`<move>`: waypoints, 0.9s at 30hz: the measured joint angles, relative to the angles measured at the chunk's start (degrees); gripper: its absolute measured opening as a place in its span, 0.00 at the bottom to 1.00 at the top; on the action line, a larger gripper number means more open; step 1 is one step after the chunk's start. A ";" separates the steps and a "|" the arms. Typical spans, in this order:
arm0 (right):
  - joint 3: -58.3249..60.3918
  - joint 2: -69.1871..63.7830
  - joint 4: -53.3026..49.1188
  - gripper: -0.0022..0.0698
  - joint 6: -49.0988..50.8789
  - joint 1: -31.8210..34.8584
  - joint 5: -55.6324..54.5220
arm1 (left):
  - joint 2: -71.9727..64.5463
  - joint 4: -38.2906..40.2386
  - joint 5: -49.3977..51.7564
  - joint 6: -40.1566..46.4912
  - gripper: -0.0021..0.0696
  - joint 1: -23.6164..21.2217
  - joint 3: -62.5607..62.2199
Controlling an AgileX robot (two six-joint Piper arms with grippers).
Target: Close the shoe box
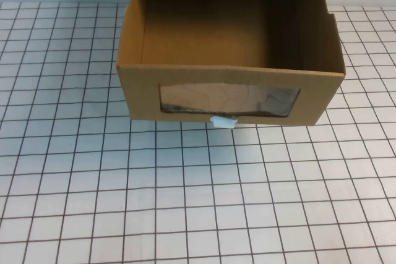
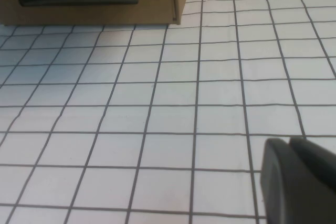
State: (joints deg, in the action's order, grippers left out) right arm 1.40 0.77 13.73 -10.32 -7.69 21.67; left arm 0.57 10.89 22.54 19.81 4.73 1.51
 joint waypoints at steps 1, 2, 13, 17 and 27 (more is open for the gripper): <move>0.00 0.00 0.00 0.01 0.00 0.00 0.00 | 0.00 0.00 0.00 0.00 0.02 0.00 0.00; 0.00 0.00 0.00 0.01 0.00 0.00 0.00 | 0.00 0.00 0.00 0.00 0.02 0.00 0.00; 0.00 0.00 0.00 0.01 0.00 0.00 0.00 | 0.00 0.02 0.00 0.00 0.02 0.00 0.00; 0.00 0.00 0.00 0.01 0.00 0.00 0.00 | 0.00 0.12 0.00 0.00 0.02 0.00 0.00; 0.00 0.00 0.00 0.01 0.00 0.00 0.00 | 0.00 0.21 -0.80 0.00 0.02 0.00 0.00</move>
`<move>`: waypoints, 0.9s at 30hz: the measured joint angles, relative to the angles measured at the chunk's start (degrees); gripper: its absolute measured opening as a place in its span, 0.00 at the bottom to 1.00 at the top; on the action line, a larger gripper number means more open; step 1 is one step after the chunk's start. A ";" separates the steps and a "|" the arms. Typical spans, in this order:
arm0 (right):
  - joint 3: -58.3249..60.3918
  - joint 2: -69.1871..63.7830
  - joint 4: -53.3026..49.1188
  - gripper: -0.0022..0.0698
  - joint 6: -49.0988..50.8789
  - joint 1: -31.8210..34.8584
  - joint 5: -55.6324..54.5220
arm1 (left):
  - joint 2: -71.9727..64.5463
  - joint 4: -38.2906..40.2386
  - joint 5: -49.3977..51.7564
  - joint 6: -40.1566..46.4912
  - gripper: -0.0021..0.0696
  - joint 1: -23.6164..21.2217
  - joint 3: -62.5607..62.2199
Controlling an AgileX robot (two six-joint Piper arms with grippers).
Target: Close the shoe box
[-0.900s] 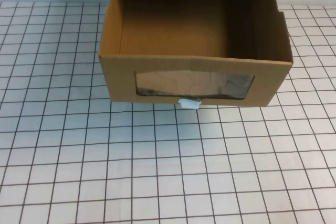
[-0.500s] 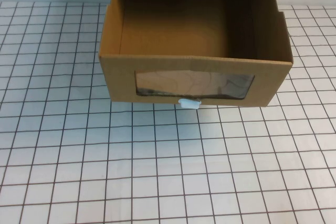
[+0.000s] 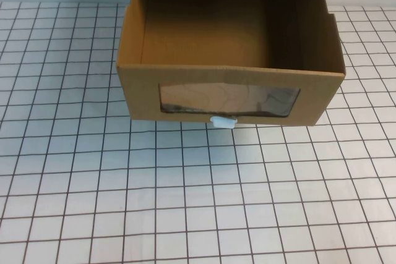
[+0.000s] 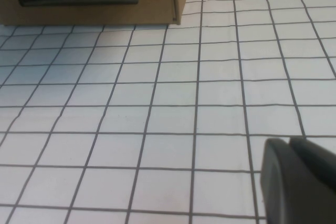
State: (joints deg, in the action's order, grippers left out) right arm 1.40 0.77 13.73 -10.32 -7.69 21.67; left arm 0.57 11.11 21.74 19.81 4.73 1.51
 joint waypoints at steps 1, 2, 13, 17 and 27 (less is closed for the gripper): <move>0.00 0.00 0.00 0.01 0.00 0.00 -0.10 | 0.00 0.00 -0.53 0.00 0.02 0.00 0.00; 0.00 0.00 0.00 0.01 0.00 0.00 -0.10 | 0.00 0.00 -1.12 0.00 0.02 0.00 0.00; 0.13 0.00 0.13 0.01 0.00 0.00 -13.48 | 0.00 1.23 -14.76 -0.11 0.02 0.00 0.00; 0.13 0.00 0.32 0.01 0.00 0.00 -28.79 | 0.00 4.95 -25.69 -1.26 0.02 0.00 0.00; 0.13 0.00 1.05 0.01 0.00 0.00 -48.18 | 0.00 8.40 -42.27 -7.44 0.02 0.00 0.00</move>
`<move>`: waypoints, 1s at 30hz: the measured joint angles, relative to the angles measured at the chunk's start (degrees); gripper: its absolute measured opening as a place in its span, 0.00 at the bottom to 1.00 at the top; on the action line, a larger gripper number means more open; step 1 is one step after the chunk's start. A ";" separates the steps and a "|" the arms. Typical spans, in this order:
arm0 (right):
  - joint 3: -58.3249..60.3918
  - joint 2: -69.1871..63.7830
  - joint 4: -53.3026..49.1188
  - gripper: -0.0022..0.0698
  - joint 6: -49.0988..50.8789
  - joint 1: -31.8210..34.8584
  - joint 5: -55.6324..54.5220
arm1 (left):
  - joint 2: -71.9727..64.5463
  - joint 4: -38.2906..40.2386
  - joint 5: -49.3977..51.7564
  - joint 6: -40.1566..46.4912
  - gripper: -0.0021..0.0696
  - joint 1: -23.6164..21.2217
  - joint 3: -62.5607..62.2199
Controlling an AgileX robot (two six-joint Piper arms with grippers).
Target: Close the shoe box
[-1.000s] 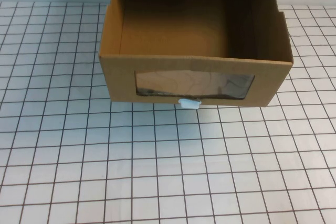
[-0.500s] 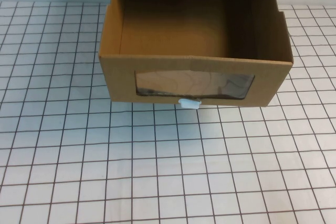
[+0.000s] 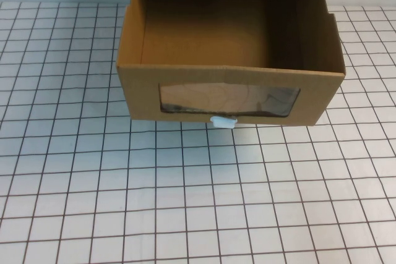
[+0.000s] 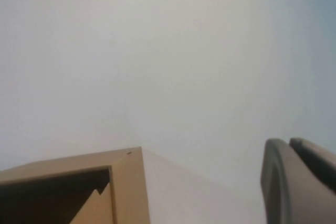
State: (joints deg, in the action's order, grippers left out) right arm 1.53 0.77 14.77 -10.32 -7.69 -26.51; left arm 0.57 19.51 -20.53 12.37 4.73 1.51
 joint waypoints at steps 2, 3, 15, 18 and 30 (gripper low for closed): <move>0.00 0.00 0.20 0.01 0.00 0.00 -0.68 | 0.00 0.00 0.00 -0.09 0.02 0.00 0.00; 0.00 0.00 0.20 0.01 0.00 0.00 -1.16 | 0.00 0.00 -0.02 -0.22 0.02 0.00 0.00; -4.34 0.00 1.10 0.01 0.26 0.00 -13.36 | 0.23 1.07 -25.12 -12.37 0.02 0.00 -2.99; -11.87 0.00 2.11 0.01 0.26 0.00 -8.73 | 0.23 1.07 -20.34 -12.69 0.02 0.00 -10.01; -45.99 -21.35 9.63 0.01 2.98 0.13 17.78 | -25.68 -0.03 18.31 -12.90 0.02 0.00 -47.31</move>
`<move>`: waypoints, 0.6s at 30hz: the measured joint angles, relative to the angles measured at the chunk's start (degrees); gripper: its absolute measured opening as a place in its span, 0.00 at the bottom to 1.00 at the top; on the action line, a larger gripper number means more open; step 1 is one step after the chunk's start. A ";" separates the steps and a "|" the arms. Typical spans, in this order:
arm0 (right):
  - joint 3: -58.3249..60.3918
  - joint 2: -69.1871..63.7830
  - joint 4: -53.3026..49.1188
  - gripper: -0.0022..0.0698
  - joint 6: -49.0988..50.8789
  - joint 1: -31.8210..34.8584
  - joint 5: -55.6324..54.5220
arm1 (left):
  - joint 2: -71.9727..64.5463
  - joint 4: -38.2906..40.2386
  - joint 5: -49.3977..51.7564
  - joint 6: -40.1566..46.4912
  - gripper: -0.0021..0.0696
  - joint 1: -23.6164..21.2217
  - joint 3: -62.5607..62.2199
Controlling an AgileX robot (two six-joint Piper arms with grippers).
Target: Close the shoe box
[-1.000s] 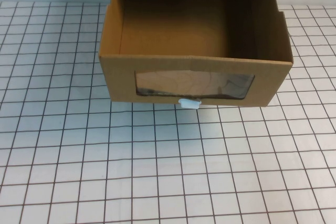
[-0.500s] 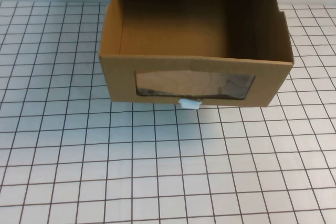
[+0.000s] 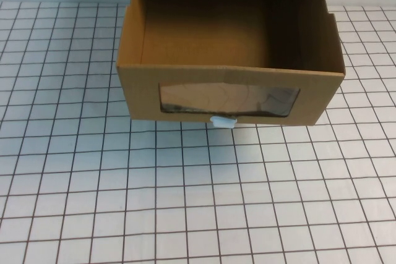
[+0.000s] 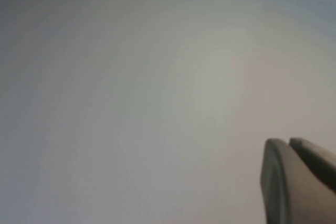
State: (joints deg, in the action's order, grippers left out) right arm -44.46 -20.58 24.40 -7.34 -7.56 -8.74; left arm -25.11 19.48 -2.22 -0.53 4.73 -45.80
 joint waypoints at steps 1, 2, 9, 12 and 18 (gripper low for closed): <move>-3.35 -2.63 0.00 0.01 0.00 0.10 4.98 | -3.08 -0.02 4.34 0.00 0.02 0.00 -2.92; -5.86 -5.27 0.00 0.01 0.00 0.15 9.95 | -6.00 -0.12 9.12 0.00 0.02 0.00 -5.49; -11.81 -19.45 -1.99 0.01 -2.05 0.13 28.15 | -19.55 0.05 18.71 0.53 0.02 0.00 -11.11; -11.81 -23.22 1.69 0.01 -2.39 0.13 32.40 | -23.76 0.54 19.18 2.54 0.02 0.36 -12.23; -12.17 -31.23 10.19 0.01 -4.04 0.13 42.69 | -33.07 2.09 27.65 12.74 0.02 4.44 -21.10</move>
State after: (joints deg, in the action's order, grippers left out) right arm -56.63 -51.81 34.59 -11.38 -7.43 33.95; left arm -58.18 21.57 25.43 12.22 9.17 -66.90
